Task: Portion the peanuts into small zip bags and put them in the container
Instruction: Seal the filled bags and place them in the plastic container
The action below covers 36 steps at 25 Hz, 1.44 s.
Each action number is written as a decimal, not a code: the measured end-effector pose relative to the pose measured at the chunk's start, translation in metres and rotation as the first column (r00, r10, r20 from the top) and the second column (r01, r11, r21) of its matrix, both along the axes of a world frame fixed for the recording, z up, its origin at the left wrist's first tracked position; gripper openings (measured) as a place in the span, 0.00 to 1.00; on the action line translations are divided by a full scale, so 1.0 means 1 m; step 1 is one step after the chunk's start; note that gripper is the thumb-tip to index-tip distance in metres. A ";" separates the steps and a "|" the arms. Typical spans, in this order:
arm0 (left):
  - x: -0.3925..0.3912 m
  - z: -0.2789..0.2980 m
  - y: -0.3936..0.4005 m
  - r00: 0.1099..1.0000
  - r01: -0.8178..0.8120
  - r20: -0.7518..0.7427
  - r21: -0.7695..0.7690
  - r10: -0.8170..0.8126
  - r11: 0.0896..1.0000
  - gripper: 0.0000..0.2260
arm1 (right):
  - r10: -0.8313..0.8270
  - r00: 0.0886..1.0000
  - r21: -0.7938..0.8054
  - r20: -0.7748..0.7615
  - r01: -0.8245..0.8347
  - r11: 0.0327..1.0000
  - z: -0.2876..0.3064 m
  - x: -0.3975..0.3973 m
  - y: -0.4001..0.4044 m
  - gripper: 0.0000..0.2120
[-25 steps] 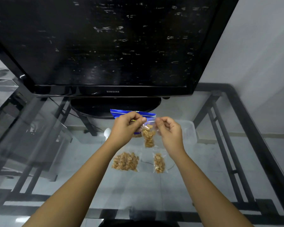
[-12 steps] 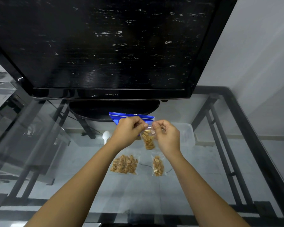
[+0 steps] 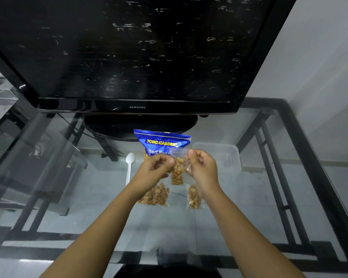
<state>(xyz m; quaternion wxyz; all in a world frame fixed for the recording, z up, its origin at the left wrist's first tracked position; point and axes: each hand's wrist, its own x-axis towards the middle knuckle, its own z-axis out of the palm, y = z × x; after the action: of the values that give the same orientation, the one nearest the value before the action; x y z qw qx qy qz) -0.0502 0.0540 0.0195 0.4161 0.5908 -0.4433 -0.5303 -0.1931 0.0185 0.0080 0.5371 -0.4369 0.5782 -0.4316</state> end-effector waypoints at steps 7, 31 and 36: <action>-0.012 -0.072 0.020 0.951 -0.129 0.303 0.214 0.059 0.968 0.06 | 0.047 0.840 0.066 -0.540 -0.013 0.998 -0.063 -0.027 0.017 0.11; -0.031 -0.028 0.003 0.998 -0.043 0.036 -0.011 0.043 0.999 0.04 | 0.007 0.999 0.058 0.050 -0.010 0.998 -0.028 -0.032 0.034 0.06; -0.032 -0.014 -0.003 0.981 0.032 0.191 -0.092 -0.014 0.995 0.04 | -0.011 1.000 0.035 -0.030 0.012 0.999 -0.022 -0.030 0.028 0.02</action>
<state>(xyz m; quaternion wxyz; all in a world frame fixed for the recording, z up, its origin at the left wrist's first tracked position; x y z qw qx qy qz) -0.0825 0.0512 0.0055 0.3930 0.6133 -0.5125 -0.4547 -0.2229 0.0462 -0.0140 0.5337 -0.4302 0.5962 -0.4180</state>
